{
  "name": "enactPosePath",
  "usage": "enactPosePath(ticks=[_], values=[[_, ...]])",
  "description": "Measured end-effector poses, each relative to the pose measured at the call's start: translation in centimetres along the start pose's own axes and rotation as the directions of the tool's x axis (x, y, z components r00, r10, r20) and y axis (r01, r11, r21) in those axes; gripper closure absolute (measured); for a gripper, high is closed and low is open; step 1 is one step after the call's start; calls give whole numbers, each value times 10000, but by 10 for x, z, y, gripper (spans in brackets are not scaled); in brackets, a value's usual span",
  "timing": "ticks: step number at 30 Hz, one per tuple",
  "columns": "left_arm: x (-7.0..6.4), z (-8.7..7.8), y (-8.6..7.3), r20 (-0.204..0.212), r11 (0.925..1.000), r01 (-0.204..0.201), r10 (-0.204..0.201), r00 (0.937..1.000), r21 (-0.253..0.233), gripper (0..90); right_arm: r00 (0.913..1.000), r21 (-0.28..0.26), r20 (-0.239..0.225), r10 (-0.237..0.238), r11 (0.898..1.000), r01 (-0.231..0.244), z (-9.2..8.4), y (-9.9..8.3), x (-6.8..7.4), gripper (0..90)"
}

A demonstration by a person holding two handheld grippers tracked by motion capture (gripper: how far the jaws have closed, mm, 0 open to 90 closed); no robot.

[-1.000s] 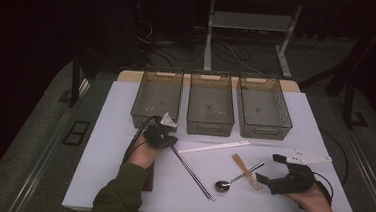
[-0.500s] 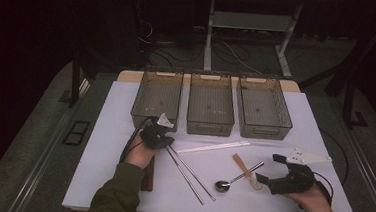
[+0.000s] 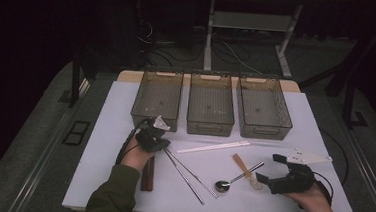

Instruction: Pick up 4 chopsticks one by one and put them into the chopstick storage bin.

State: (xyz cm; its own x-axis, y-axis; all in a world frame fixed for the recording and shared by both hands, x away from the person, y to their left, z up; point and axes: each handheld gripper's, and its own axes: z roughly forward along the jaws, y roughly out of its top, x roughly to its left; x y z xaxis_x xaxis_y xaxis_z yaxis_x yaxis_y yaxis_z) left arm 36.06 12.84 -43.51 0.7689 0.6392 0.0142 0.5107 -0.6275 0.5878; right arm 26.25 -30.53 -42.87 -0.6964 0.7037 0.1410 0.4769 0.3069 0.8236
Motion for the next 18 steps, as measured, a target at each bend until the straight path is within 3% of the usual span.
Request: enactPosePath(ticks=[5,10,13,18], values=[[-1,-7,2,177,9984,80,-70,9998,-558,889,10000,-24,23,20,10000,-20,-1,0,0,28],[-20,-24,7,485,9929,-335,392,9981,-1137,889,10000,-42,12,8,10000,-8,-2,0,0,28],[-36,-31,7,770,9893,-661,765,9941,-1297,889,10000,-53,2,2,10000,-2,-2,0,0,28],[-67,-34,0,1602,9856,-1075,1279,9788,-1302,889,10000,-39,18,-7,10000,7,-2,0,0,28]])
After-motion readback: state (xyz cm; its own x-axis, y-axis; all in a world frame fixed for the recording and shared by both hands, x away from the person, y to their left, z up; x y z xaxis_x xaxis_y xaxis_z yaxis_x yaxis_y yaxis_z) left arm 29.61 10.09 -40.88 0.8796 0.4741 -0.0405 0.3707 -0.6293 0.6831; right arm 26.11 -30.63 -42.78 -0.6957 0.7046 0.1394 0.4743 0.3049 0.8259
